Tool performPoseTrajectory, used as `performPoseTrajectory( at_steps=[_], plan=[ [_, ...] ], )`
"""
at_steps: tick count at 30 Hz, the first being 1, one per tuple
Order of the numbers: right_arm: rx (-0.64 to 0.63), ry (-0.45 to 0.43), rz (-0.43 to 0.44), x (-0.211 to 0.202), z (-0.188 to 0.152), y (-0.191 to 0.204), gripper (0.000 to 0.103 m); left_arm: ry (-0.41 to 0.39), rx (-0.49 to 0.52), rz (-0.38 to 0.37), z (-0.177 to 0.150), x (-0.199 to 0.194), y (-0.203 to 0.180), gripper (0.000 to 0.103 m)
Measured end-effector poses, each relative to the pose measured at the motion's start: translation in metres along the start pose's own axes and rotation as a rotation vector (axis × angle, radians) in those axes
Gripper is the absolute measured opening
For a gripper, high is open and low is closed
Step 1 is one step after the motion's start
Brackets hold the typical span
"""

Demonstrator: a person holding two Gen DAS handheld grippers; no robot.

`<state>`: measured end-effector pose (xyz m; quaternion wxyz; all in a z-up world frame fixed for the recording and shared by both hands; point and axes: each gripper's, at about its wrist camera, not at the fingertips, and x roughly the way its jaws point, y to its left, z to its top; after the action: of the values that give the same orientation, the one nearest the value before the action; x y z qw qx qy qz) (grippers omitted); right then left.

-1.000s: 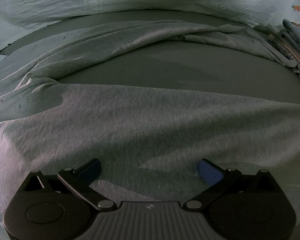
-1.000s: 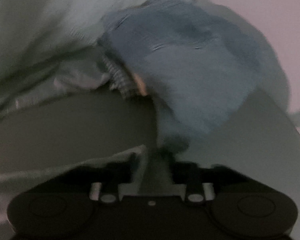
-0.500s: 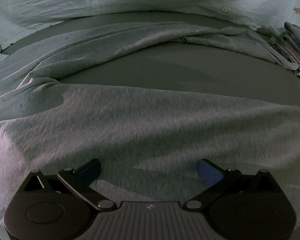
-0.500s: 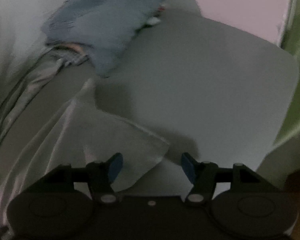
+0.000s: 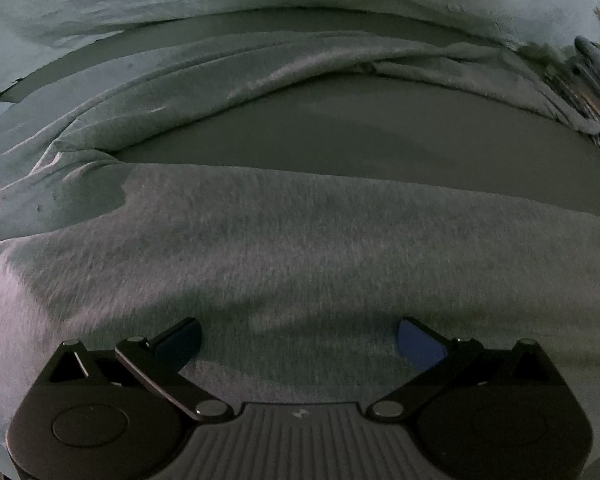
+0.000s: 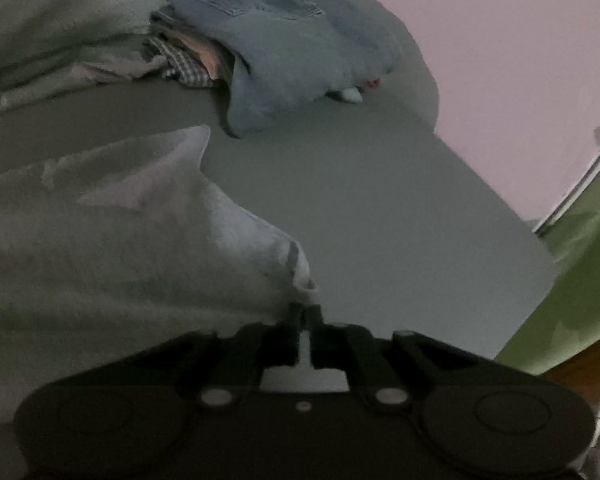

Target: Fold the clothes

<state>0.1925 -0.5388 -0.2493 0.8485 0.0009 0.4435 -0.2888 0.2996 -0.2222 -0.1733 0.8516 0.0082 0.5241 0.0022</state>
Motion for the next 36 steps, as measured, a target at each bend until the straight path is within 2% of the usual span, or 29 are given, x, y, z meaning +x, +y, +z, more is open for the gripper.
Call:
performPoseTrajectory(
  at_steps=[2, 3, 5, 7, 9, 11, 14, 16, 17, 20, 22, 24, 25, 27, 28, 30, 34, 36],
  plan=[
    [0.028, 0.021, -0.008, -0.002, 0.004, 0.002, 0.030, 0.013, 0.041, -0.033, -0.001, -0.001, 0.004, 0.103],
    [0.055, 0.020, -0.008, -0.006, 0.004, 0.002, 0.052, 0.020, 0.057, -0.047, -0.001, -0.002, 0.008, 0.103],
    [0.106, 0.017, -0.010, -0.016, 0.005, 0.001, 0.054, 0.037, 0.075, -0.066, -0.002, -0.008, 0.022, 0.103],
    [0.097, -0.005, -0.044, -0.029, 0.004, 0.015, 0.054, 0.041, 0.085, -0.090, -0.004, -0.015, 0.041, 0.103],
    [0.086, -0.027, -0.074, -0.045, 0.004, 0.033, 0.055, -0.021, 0.048, -0.125, -0.007, -0.036, 0.084, 0.103],
    [0.084, -0.039, -0.086, -0.063, 0.002, 0.058, 0.055, -0.074, -0.012, -0.126, -0.012, -0.056, 0.142, 0.103],
    [0.090, -0.031, -0.081, -0.095, -0.002, 0.108, 0.056, -0.125, -0.161, -0.021, -0.025, -0.080, 0.250, 0.103],
    [0.089, -0.036, -0.025, -0.118, -0.009, 0.153, 0.072, -0.159, -0.269, 0.089, -0.038, -0.090, 0.322, 0.103],
    [0.081, -0.045, 0.023, -0.130, -0.014, 0.180, 0.074, -0.165, -0.327, 0.137, -0.045, -0.089, 0.357, 0.103],
    [0.043, -0.051, 0.132, -0.157, -0.026, 0.246, 0.074, -0.126, -0.514, 0.185, -0.060, -0.071, 0.449, 0.102],
    [0.033, -0.040, 0.168, -0.177, -0.033, 0.277, 0.074, -0.094, -0.610, 0.129, -0.062, -0.055, 0.485, 0.100],
    [0.004, -0.035, 0.239, -0.198, -0.036, 0.302, 0.074, -0.087, -0.644, 0.103, -0.061, -0.045, 0.506, 0.084],
    [-0.024, -0.050, 0.256, -0.206, -0.034, 0.312, 0.074, -0.080, -0.637, 0.125, -0.059, -0.042, 0.508, 0.062],
    [-0.090, -0.101, 0.233, -0.221, -0.028, 0.331, 0.074, -0.093, -0.623, 0.171, -0.056, -0.040, 0.507, 0.038],
    [-0.111, -0.120, 0.221, -0.224, -0.024, 0.338, 0.074, -0.100, -0.623, 0.182, -0.056, -0.041, 0.506, 0.014],
    [-0.133, -0.132, 0.219, -0.227, -0.016, 0.348, 0.074, -0.103, -0.648, 0.188, -0.060, -0.046, 0.509, 0.008],
    [-0.155, -0.100, 0.238, -0.223, -0.009, 0.363, 0.074, -0.090, -0.730, 0.142, -0.089, -0.075, 0.522, 0.008],
    [-0.179, -0.086, 0.237, -0.220, -0.008, 0.374, 0.074, -0.063, -0.730, 0.126, -0.108, -0.079, 0.522, 0.011]
  ],
)
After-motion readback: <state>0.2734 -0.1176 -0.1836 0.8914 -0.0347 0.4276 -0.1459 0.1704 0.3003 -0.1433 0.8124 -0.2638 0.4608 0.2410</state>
